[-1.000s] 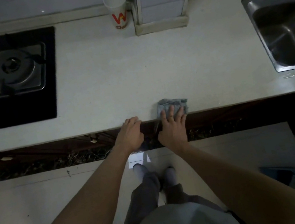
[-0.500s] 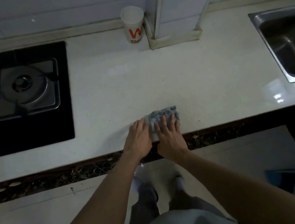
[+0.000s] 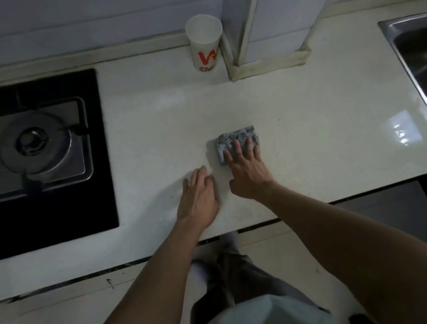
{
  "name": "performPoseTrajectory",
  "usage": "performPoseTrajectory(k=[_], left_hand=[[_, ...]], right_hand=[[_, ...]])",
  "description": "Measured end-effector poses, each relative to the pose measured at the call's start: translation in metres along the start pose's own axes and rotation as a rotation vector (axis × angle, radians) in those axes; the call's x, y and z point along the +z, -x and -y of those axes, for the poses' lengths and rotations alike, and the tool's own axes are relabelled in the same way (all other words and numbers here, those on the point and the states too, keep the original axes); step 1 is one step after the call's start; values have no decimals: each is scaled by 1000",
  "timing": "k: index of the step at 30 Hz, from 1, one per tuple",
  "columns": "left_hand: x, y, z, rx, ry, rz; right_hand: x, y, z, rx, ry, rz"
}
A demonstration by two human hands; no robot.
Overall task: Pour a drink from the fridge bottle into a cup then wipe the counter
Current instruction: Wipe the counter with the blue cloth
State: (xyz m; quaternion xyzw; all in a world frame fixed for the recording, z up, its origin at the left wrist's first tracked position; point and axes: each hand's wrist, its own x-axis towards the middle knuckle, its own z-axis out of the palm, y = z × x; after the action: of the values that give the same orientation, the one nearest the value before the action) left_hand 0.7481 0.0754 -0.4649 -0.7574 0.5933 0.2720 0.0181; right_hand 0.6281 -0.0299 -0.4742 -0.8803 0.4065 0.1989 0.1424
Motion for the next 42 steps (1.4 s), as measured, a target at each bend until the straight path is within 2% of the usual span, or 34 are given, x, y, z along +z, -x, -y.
performPoseTrajectory(k=[7,12,18,27,34,39,42], left_hand=[[-13,-38,12,-50,-34,-31],[-19,-57,17,-135,54,-61],[-21,-61,19,-130,-17,12],[-28,-61,23,-101,12,33],[-38,-59,34,-85,60,-33],[-45,-59,64,-131,-65,-115],[-53,-58,87,-104,-161,-76]], right_hand=[[-39,-75,-15,-56,5,-2],[-61,-127,-21,-93,15,-51],[-77,-163,-19,-86,34,-69],[-78,-173,-17,-60,20,-108],[-81,-173,19,82,-103,-63],[-72,-166,66,-1,-106,-40],[-71,-170,80,-18,-78,-36]])
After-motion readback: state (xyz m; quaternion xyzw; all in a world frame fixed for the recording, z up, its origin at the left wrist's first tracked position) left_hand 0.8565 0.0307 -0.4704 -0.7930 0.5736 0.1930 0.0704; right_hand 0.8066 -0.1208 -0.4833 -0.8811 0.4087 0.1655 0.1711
